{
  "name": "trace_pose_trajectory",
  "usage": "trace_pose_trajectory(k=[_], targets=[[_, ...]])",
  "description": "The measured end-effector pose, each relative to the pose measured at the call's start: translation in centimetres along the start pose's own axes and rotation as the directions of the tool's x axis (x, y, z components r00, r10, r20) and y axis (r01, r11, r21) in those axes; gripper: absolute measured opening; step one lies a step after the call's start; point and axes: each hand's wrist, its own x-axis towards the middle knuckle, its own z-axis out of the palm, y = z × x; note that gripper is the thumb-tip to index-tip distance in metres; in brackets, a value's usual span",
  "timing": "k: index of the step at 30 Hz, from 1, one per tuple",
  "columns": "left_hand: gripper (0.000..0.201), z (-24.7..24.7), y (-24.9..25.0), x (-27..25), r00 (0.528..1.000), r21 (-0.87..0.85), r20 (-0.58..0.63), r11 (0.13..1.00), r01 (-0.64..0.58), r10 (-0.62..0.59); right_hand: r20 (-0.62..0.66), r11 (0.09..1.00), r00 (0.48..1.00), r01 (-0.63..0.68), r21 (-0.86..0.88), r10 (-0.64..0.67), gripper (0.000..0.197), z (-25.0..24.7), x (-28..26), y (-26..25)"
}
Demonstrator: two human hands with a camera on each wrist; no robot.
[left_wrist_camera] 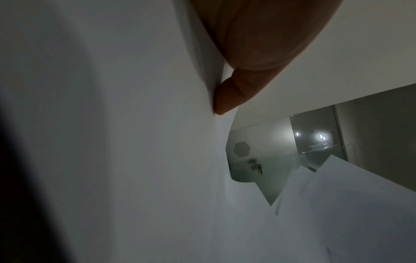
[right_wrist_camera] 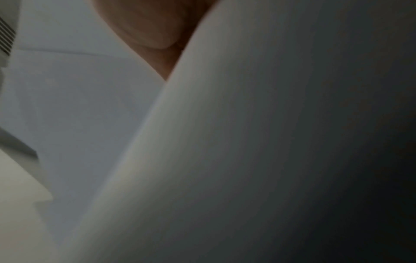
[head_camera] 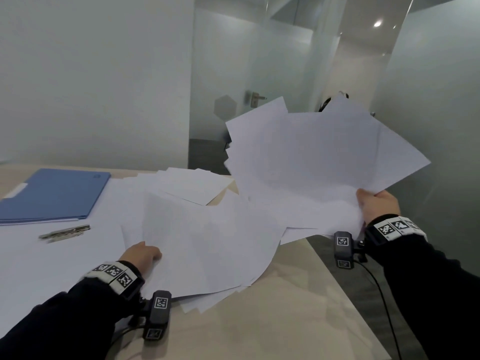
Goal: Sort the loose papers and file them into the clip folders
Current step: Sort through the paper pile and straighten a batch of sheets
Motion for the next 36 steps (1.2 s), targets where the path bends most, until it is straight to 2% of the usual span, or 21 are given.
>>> trace_pose_trajectory(k=[8, 11, 13, 15, 18, 21, 22, 23, 25, 26, 28, 29, 30, 31, 32, 33, 34, 36], targets=[[0.033, -0.9, -0.3, -0.8, 0.998, -0.113, -0.028, 0.992, 0.052, -0.055, 0.031, 0.993, 0.994, 0.101, 0.056, -0.103, 0.041, 1.2, 0.4, -4.3], [0.033, -1.0, -0.3, -1.2, 0.996, -0.127, 0.013, 0.988, 0.086, -0.085, 0.062, 0.987, 0.988, 0.134, 0.087, -0.139, 0.020, 1.5, 0.1, -5.9], [0.034, -1.0, -0.3, -1.3, 0.991, -0.194, 0.035, 0.972, 0.135, -0.130, 0.062, 0.981, 0.983, 0.169, 0.097, -0.176, 0.017, 1.6, -0.1, -7.0], [0.037, -1.2, -0.1, -1.2, 0.976, -0.301, 0.066, 0.928, 0.220, -0.210, 0.070, 0.974, 0.975, 0.202, 0.101, -0.210, 0.010, 1.6, -0.1, -8.0], [0.044, -1.3, -0.4, -0.8, 0.967, -0.416, 0.104, 0.873, 0.256, -0.234, 0.068, 0.964, 0.970, 0.221, 0.149, -0.233, 0.008, 1.9, -0.2, -9.2], [0.038, -1.0, -0.1, -0.8, 0.946, -0.543, 0.112, 0.779, 0.315, -0.304, 0.076, 0.956, 0.964, 0.241, 0.168, -0.256, 0.010, 2.0, -0.6, -10.5], [0.037, -1.5, 0.1, -1.3, 0.922, -0.676, 0.132, 0.647, 0.353, -0.364, 0.083, 0.956, 0.963, 0.240, 0.168, -0.256, 0.012, 2.0, -0.5, -11.0], [0.036, -1.6, -0.1, -1.3, 0.921, -0.730, 0.130, 0.592, 0.340, -0.368, 0.098, 0.957, 0.961, 0.241, 0.162, -0.258, 0.014, 2.1, -0.5, -11.5], [0.036, -1.2, -0.3, -1.5, 0.935, -0.726, 0.068, 0.625, 0.286, -0.348, 0.118, 0.957, 0.959, 0.238, 0.164, -0.259, 0.018, 2.3, -0.1, -12.2], [0.037, -1.2, -0.1, -1.6, 0.925, -0.717, 0.055, 0.630, 0.299, -0.376, 0.123, 0.957, 0.959, 0.233, 0.173, -0.255, 0.022, 2.4, 0.1, -12.4], [0.038, -1.0, 0.0, -1.8, 0.933, -0.717, 0.047, 0.638, 0.280, -0.356, 0.138, 0.951, 0.953, 0.240, 0.194, -0.269, 0.028, 2.8, 0.6, -12.8], [0.038, -0.8, -0.3, -1.8, 0.955, -0.688, 0.032, 0.686, 0.236, -0.296, 0.134, 0.948, 0.951, 0.249, 0.197, -0.278, 0.026, 2.9, 0.4, -13.1], [0.038, -0.7, -0.2, -1.6, 0.946, -0.696, 0.041, 0.670, 0.258, -0.322, 0.139, 0.948, 0.950, 0.249, 0.200, -0.279, 0.024, 3.0, 0.3, -13.3], [0.038, -0.4, -0.5, -1.3, 0.957, -0.675, 0.015, 0.703, 0.224, -0.290, 0.140, 0.948, 0.950, 0.248, 0.201, -0.278, 0.023, 3.2, 0.8, -13.1], [0.038, -0.6, -0.2, -1.7, 0.953, -0.656, 0.020, 0.716, 0.241, -0.302, 0.144, 0.948, 0.949, 0.249, 0.195, -0.279, 0.024, 3.3, 0.1, -13.4], [0.039, -0.5, -0.5, -1.3, 0.966, -0.627, 0.032, 0.748, 0.219, -0.256, 0.147, 0.957, 0.953, 0.243, 0.161, -0.266, 0.024, 3.4, 0.3, -13.2], [0.039, -0.6, -0.5, -1.3, 0.956, -0.613, 0.042, 0.748, 0.254, -0.291, 0.146, 0.962, 0.953, 0.251, 0.111, -0.265, 0.023, 3.5, -0.2, -13.3], [0.038, -0.7, -0.8, -1.2, 0.966, -0.583, 0.066, 0.776, 0.241, -0.251, 0.159, 0.964, 0.951, 0.267, 0.005, -0.264, 0.024, 3.8, -1.8, -13.1]])
